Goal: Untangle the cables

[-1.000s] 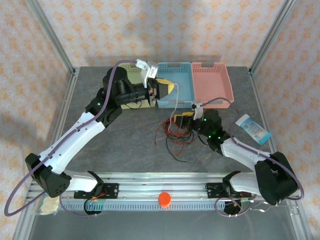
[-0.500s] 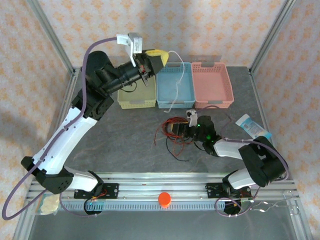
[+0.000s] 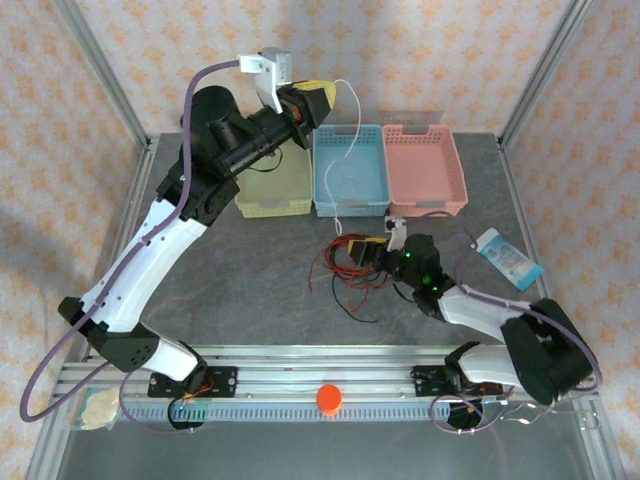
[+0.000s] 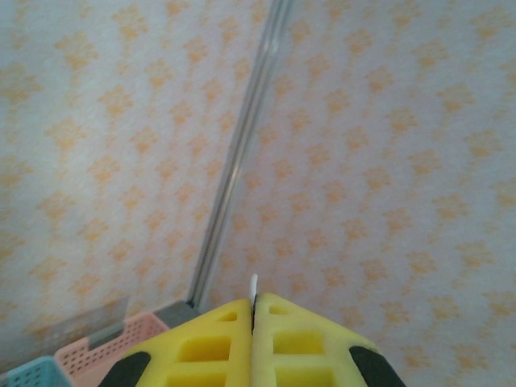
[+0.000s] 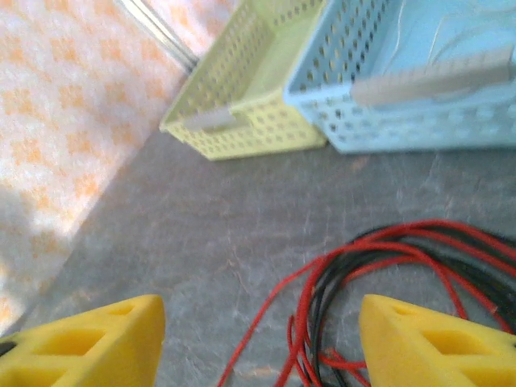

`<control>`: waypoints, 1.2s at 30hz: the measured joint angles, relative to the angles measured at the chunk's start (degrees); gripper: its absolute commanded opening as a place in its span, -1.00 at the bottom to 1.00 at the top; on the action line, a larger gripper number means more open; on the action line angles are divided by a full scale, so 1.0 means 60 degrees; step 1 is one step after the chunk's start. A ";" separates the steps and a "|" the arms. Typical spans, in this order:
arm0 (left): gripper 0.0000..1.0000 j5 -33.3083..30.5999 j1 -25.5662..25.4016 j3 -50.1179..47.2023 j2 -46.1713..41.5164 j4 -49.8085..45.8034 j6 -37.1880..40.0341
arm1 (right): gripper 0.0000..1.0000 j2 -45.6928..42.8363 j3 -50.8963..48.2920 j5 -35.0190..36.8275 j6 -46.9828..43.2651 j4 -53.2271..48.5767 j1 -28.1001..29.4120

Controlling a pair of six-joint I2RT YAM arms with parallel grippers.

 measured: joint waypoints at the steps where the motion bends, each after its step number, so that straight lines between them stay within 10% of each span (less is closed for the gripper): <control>1: -1.00 -0.0189 0.0000 -0.0025 0.0062 -0.0025 0.0000 | 0.29 -0.0346 0.0000 0.0215 -0.0025 -0.0204 0.0000; 18: -1.00 -0.1887 0.0153 -0.0007 0.1650 -0.0033 0.0087 | 0.22 -0.1286 0.2619 0.3654 -0.0481 -0.3493 -0.0266; 36: -1.00 -0.2619 0.0659 0.1129 0.4397 0.0823 0.0164 | 0.22 0.0233 0.4368 0.4116 -0.0452 -0.4105 -0.0827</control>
